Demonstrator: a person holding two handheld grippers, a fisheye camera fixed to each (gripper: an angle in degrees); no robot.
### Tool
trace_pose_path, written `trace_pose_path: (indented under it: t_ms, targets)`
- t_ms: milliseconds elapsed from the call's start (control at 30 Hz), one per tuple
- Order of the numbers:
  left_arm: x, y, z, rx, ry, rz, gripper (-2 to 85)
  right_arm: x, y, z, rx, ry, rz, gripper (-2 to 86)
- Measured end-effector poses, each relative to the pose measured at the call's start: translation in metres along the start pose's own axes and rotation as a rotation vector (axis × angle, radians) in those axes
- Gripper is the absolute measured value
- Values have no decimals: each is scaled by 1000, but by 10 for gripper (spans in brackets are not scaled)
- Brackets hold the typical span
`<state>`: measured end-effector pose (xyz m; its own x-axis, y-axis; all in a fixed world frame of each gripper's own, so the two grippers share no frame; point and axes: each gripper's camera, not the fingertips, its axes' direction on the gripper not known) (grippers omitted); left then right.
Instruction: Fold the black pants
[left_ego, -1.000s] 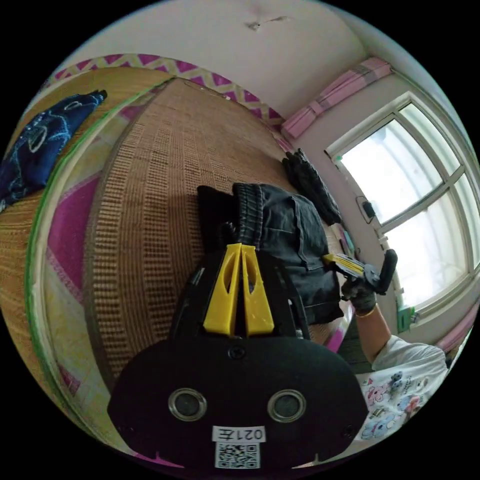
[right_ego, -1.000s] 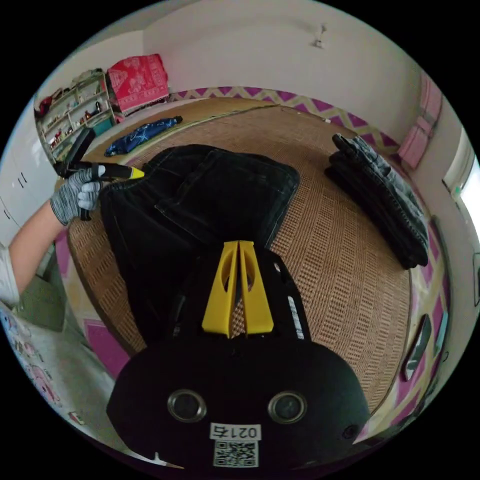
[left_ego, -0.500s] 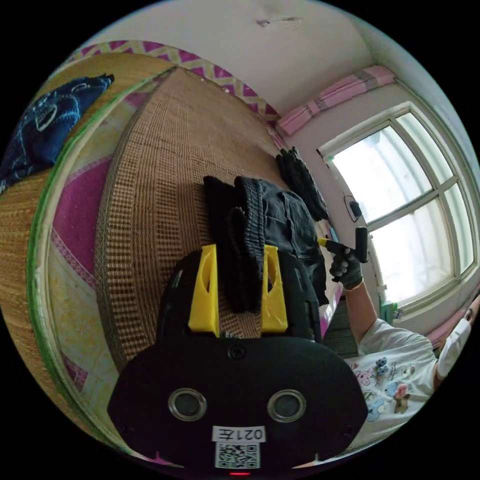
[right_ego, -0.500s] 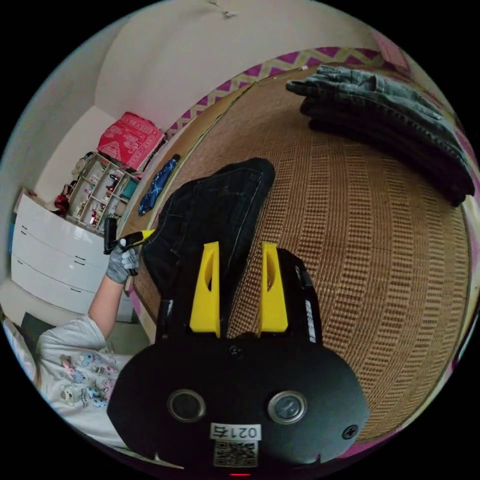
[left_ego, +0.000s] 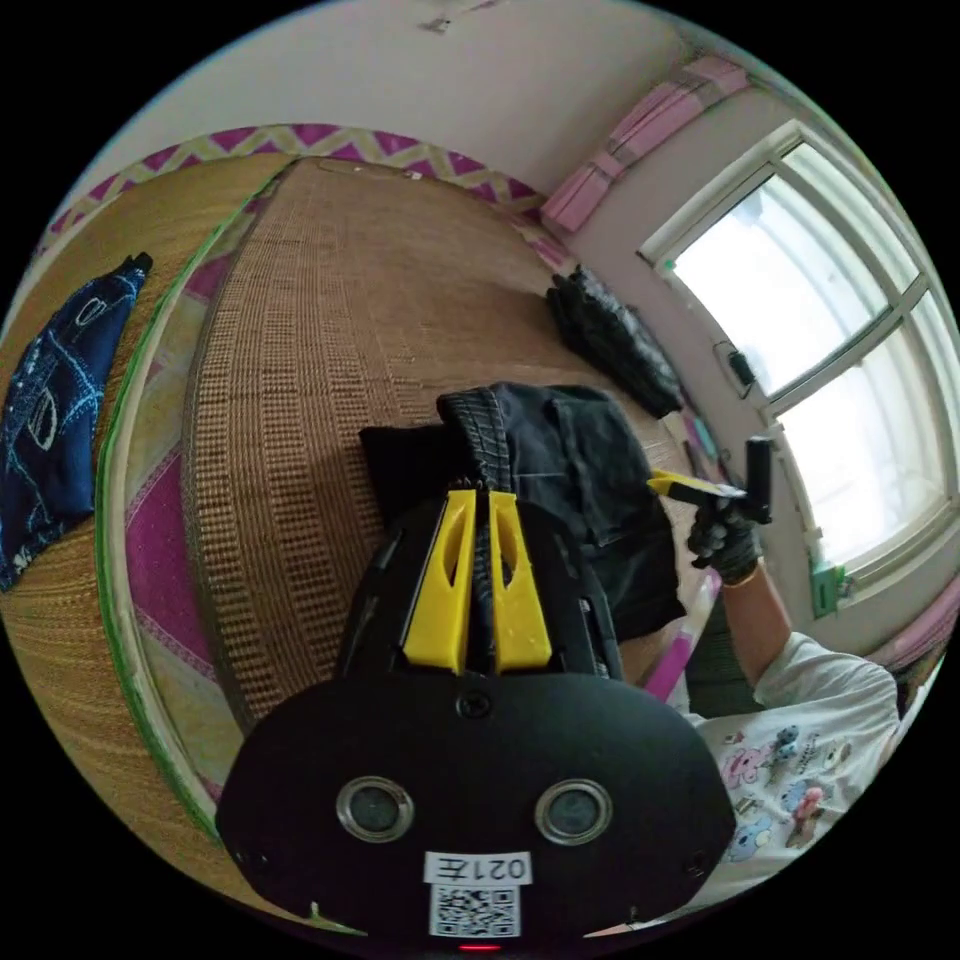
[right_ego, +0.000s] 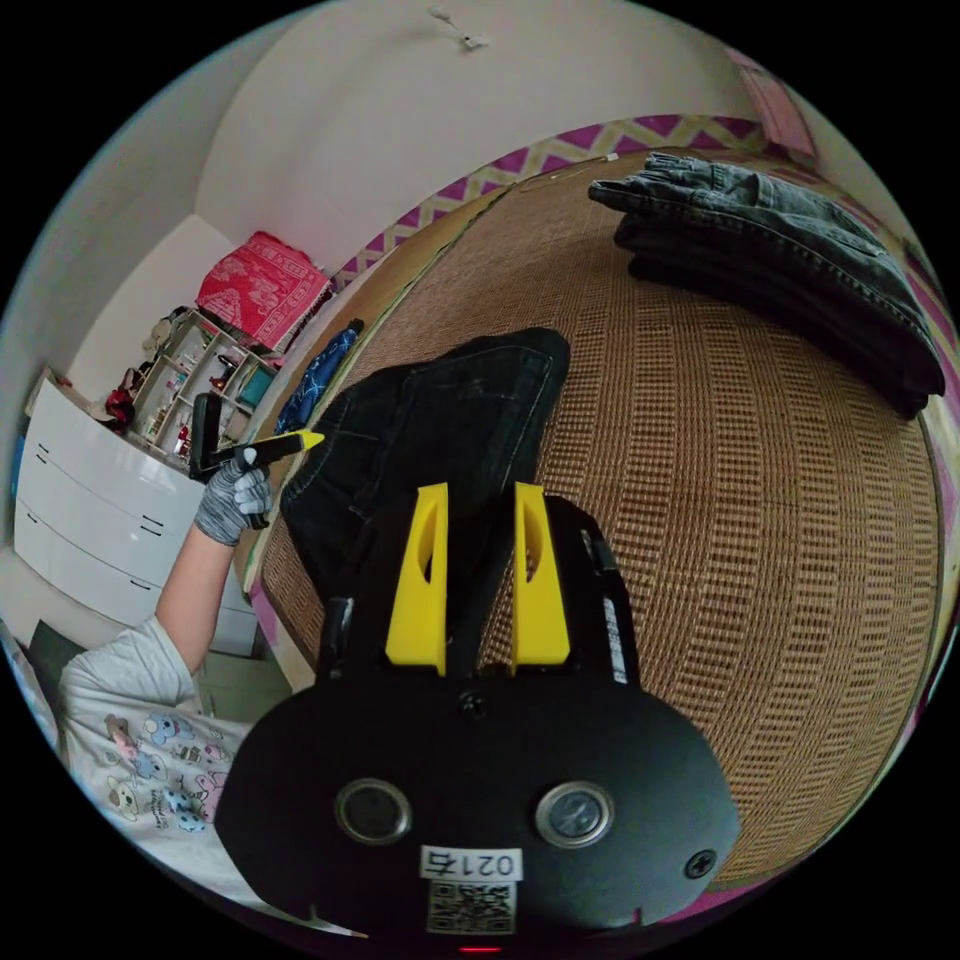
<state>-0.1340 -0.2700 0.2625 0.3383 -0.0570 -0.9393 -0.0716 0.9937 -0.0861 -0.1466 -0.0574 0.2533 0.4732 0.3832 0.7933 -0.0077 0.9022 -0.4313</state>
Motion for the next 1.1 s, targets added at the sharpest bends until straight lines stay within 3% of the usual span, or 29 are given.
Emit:
trace_pose_path:
  t_ms: [133, 267, 367, 533, 700, 800, 867, 1100]
  targets:
    - [-11, -5, -25, 137, 93, -16, -6, 17, -5, -1, -5, -6, -14, 94]
    - [-64, -2, 7, 47, 92, -185, -6, 27, -11, 5, -14, -28, -27, 91]
    - [-81, 8, 5, 129, 252, -269, -7, 33, -15, 4, -17, 14, -49, 90]
    - [-75, 10, 2, 128, 203, -231, -2, 56, -24, 2, -31, 29, -65, 92]
    - [-92, 23, -15, 264, 292, -260, 73, 85, -32, -9, -21, -15, -54, 101]
    - [-96, 22, -12, 181, 290, -237, 136, 122, -37, -23, 10, -138, 31, 109]
    - [-89, 15, 11, 33, 266, -198, 162, 142, -45, -19, -30, -176, 83, 117]
    - [-67, -6, 48, -110, 264, -134, 158, 195, -76, 14, -162, -404, 232, 135]
